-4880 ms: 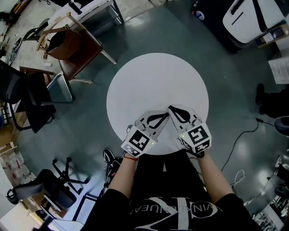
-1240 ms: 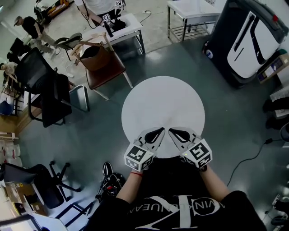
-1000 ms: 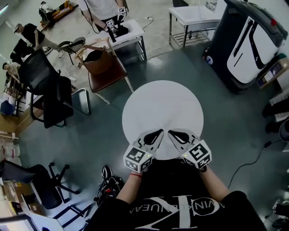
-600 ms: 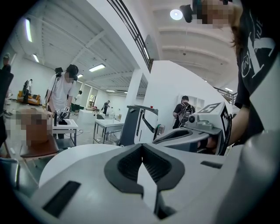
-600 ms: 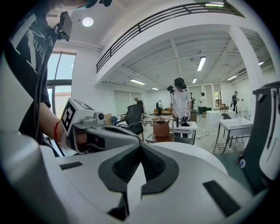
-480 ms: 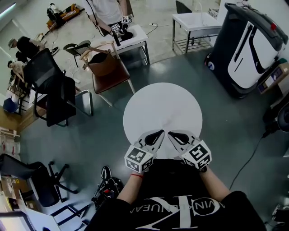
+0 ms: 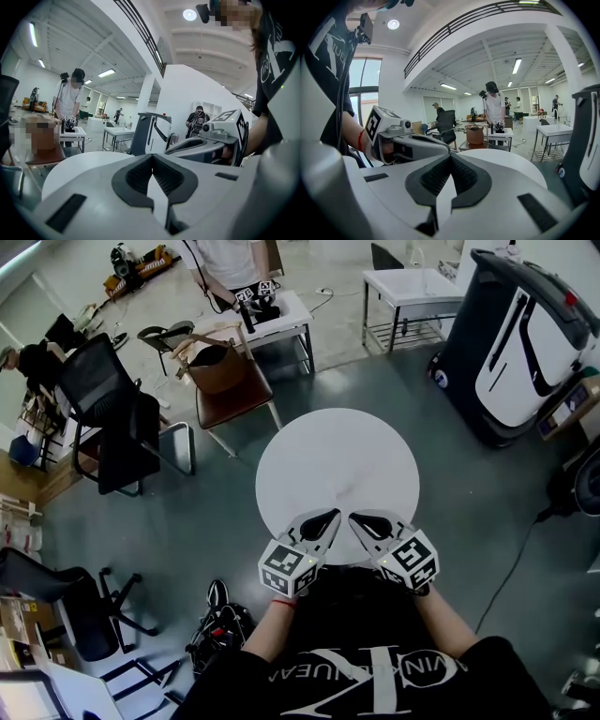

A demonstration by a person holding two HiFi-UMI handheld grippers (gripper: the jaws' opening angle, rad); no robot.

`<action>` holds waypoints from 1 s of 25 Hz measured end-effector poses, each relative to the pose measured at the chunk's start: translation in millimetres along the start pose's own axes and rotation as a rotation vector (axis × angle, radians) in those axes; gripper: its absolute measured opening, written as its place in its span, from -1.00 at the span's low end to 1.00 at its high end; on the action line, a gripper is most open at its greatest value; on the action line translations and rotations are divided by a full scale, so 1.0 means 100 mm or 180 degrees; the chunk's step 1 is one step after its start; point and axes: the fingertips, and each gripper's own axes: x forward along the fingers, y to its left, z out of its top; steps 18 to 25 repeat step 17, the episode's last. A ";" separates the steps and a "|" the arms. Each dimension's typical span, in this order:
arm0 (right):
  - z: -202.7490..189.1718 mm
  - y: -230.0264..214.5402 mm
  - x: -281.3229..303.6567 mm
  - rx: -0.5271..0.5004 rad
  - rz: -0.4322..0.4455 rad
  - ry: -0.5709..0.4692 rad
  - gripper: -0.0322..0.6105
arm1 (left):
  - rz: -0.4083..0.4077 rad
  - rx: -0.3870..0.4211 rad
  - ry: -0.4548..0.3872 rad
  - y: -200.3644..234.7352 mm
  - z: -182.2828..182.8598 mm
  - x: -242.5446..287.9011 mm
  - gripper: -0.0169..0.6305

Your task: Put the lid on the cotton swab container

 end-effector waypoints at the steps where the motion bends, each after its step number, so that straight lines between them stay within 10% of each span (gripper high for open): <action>1: -0.01 0.01 0.00 0.0013 0.0011 0.0002 -0.89 | 0.0005 -0.0005 0.0008 -0.01 -0.01 0.00 -0.92; 25: -0.14 -0.03 0.04 0.0108 0.0087 0.0063 -0.89 | 0.0086 -0.0066 0.0133 0.06 -0.16 0.03 -0.92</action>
